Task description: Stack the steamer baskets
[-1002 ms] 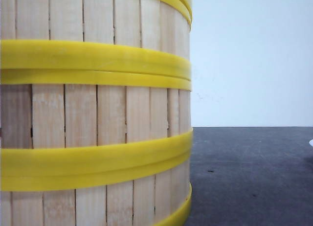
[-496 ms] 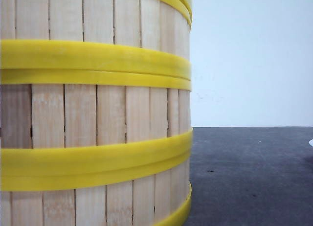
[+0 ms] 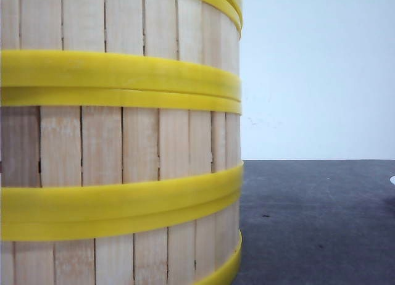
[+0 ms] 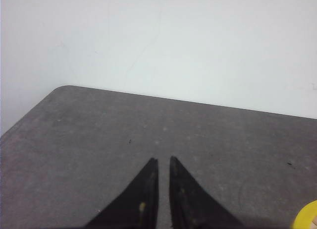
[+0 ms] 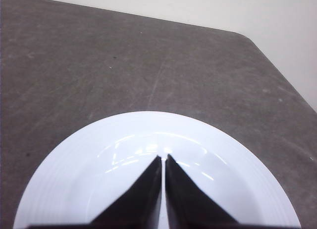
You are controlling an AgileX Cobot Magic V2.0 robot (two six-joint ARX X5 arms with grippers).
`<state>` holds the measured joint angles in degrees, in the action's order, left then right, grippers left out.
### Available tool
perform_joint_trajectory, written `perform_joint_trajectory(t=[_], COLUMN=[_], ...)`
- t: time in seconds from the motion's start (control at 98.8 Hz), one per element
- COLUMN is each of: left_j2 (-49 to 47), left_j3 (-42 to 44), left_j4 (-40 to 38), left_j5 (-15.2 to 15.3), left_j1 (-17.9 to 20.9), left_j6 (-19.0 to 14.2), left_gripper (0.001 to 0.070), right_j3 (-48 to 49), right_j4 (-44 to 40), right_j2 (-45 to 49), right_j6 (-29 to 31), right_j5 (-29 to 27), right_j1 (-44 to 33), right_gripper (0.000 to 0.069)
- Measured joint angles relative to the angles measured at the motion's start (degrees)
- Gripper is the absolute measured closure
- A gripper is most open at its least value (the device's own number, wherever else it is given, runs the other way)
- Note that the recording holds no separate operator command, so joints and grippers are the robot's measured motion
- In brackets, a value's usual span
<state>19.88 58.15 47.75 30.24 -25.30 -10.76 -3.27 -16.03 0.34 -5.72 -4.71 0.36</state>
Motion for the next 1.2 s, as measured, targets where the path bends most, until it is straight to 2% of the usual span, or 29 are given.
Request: perform_joint_trajectory(t=[0.142, 0.233, 0.466, 0.628, 0.678, 0.729, 0.8, 0.901, 0.962, 1.033, 1.134, 1.205], left_j2=[0.0, 0.0, -0.4, -2.5, -2.9, -3.3, -4.0, -4.7, -5.2, -6.8, -11.5, -15.2], left_j3=[0.0, 0.0, 0.0, -0.6, -2.0, -4.4, -9.3, -18.8, -23.2, -26.2, -30.8, -35.6], left_j4=[0.4, 1.9, 9.6, 16.6, 13.8, 7.3, -5.6, -28.3, -37.0, -37.0, -29.8, -30.6], left_j5=[-0.3, 1.4, 1.4, 1.6, 1.6, 1.6, 1.3, -0.3, -1.8, -3.4, -3.5, -3.5], left_j1=[0.0, 0.0, -0.7, 2.6, 3.7, 4.5, 6.3, 10.3, 12.1, 13.5, 15.7, 17.1], left_j6=[0.0, 0.0, 0.0, 0.0, 0.0, 0.0, 0.0, 0.0, 0.0, 0.0, 0.0, 0.0], left_gripper=[0.0695, 0.0695, 0.0695, 0.0695, 0.0695, 0.0695, 0.0695, 0.0695, 0.0695, 0.0695, 0.0695, 0.0695], right_j3=[0.0, 0.0, 0.0, 0.0, 0.0, 0.0, 0.0, 0.0, 0.0, 0.0, 0.0, 0.0], right_j4=[0.0, 0.0, 0.0, 0.0, 0.0, 0.0, 0.0, 0.0, 0.0, 0.0, 0.0, 0.0], right_j2=[0.0, 0.0, 0.0, 0.0, 0.0, 0.0, 0.0, 0.0, 0.0, 0.0, 0.0, 0.0], right_j6=[0.0, 0.0, 0.0, 0.0, 0.0, 0.0, 0.0, 0.0, 0.0, 0.0, 0.0, 0.0], right_j5=[0.0, 0.0, 0.0, 0.1, 0.0, 0.0, 0.0, 0.0, 0.0, 0.0, 0.0, 0.0], right_j1=[0.0, 0.0, 0.0, 0.0, 0.0, 0.0, 0.0, 0.0, 0.0, 0.0, 0.0, 0.0], right_gripper=[0.0684, 0.0684, 0.0684, 0.0684, 0.0684, 0.0684, 0.0684, 0.0684, 0.0684, 0.0684, 0.0684, 0.0684])
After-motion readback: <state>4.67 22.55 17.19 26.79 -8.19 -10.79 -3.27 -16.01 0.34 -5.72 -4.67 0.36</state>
